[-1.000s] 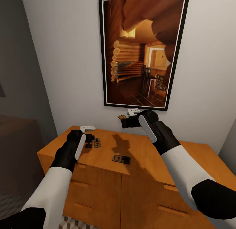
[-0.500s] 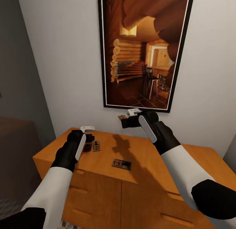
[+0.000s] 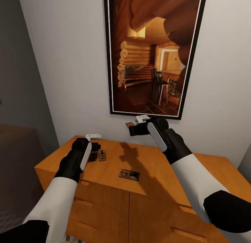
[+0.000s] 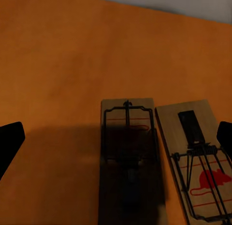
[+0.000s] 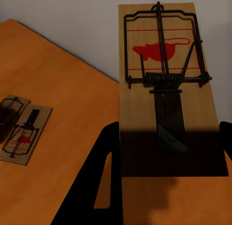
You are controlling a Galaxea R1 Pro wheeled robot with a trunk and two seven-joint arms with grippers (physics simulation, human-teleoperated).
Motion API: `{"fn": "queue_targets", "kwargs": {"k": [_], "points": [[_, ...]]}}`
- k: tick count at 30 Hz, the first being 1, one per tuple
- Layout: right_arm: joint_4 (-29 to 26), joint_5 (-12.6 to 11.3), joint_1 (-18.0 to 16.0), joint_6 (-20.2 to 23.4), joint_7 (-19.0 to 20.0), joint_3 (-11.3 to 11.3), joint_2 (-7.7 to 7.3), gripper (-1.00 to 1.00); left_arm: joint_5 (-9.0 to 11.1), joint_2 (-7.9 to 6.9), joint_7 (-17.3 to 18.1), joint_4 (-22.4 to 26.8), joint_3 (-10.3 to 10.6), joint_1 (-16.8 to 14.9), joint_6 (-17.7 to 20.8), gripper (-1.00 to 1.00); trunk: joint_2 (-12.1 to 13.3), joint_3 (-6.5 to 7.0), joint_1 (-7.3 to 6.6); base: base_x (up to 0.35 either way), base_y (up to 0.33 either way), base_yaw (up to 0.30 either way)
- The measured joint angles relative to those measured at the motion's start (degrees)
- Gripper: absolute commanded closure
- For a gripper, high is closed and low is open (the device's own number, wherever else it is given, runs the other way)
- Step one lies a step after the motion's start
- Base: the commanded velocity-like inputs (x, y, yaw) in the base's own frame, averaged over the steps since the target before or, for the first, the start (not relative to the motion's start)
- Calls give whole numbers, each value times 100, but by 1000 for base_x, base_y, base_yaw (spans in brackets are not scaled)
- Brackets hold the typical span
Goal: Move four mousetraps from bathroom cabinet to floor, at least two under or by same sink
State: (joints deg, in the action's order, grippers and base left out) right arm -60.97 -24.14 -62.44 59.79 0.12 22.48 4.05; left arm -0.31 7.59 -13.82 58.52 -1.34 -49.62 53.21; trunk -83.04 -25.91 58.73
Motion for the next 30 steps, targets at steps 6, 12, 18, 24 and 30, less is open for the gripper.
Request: {"fn": "queue_targets", "kwargs": {"k": [6, 12, 18, 24, 30], "points": [[0, -4, 0, 0, -2, 0, 1, 100, 32, -4, -5, -78, 0, 0, -3, -100, 0, 0, 0, 0, 0, 0], [0, -8, 0, 0, -7, 0, 0, 100, 7, 0, -8, -619, 16, 0, -43, -100, 0, 0, 0, 0, 0, 0], [3, -10, 0, 0, -3, 0, 0, 100, -9, 1, -8, -732, 17, -4, -59, -100, -1, 1, -1, 0, 0, 0], [4, 50, 0, 0, -18, 0, 0, 100, 13, 1, -8, -733, -5, -4, -60, -100, -1, 1, -1, 0, 0, 0], [1, 82, 0, 0, -37, -1, 0, 100, 31, 1, -8, -734, -27, -4, -62, -100, -1, 1, -1, 0, 0, 0]]}}
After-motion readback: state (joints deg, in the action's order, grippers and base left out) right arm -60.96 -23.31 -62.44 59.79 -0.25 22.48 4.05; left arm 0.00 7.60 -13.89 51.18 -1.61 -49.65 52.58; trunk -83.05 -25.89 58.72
